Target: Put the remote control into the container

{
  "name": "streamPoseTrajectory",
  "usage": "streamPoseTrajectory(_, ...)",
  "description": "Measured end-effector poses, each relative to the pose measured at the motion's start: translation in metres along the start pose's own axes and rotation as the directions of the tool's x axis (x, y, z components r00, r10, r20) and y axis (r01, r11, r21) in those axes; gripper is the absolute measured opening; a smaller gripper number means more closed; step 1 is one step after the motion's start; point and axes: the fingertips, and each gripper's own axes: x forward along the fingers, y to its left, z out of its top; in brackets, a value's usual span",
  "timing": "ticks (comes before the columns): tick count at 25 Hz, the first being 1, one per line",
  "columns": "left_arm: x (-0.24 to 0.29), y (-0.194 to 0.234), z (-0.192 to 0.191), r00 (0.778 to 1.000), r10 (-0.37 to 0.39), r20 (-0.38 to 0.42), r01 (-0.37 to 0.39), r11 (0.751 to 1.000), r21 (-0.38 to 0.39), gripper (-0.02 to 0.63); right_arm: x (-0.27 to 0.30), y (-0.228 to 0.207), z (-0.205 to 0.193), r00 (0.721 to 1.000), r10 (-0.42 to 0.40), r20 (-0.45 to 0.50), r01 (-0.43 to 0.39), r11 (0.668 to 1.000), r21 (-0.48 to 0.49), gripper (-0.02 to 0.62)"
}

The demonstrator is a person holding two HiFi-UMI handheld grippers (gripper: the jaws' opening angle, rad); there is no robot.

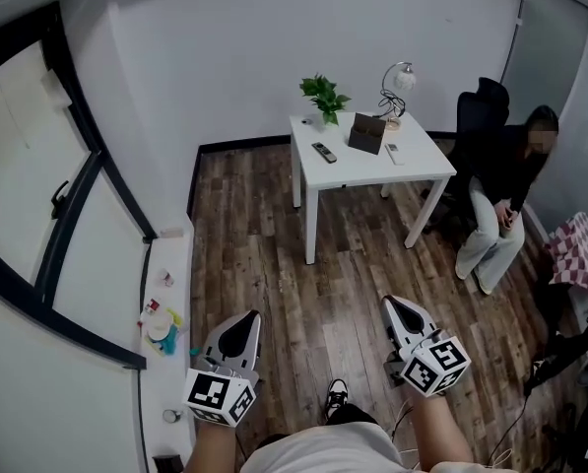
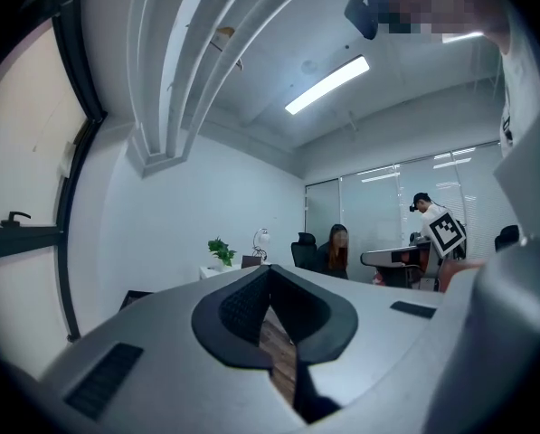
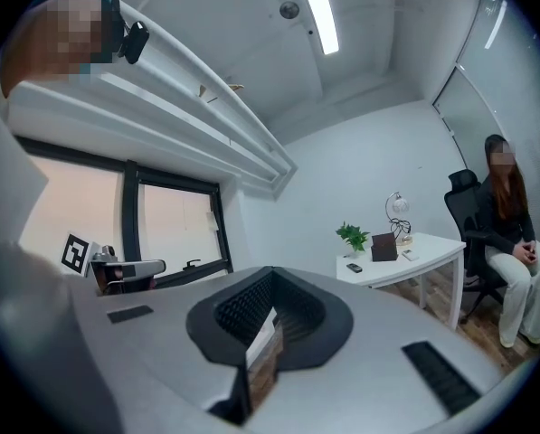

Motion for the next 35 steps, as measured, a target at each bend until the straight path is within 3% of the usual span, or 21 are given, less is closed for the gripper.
streamPoseTrajectory(11,0.155,-0.014,0.005,0.999,0.023,-0.025,-0.022,1.000,0.007,0.008,0.062,-0.136,0.031,1.000,0.011,-0.020,-0.012,1.000,-0.012,0.011)
streamPoseTrajectory(17,0.214,-0.023,-0.001,0.997,0.034,-0.067,-0.033,0.999,0.017,0.008,0.082,-0.203,0.033,0.999,-0.007,-0.033,0.008,0.999,0.036,0.011)
streamPoseTrajectory(29,0.312,-0.004,-0.006,0.997,-0.037,-0.063,0.037,0.999,0.012,0.008,0.126,-0.270,0.039,0.997,-0.071,-0.031,0.072,0.997,0.031,0.011)
streamPoseTrajectory(35,0.369,0.034,0.004,0.994,-0.097,-0.053,0.098,0.995,0.011,0.008,0.177,-0.290,0.059,0.992,-0.121,-0.026,0.122,0.993,0.008,0.011)
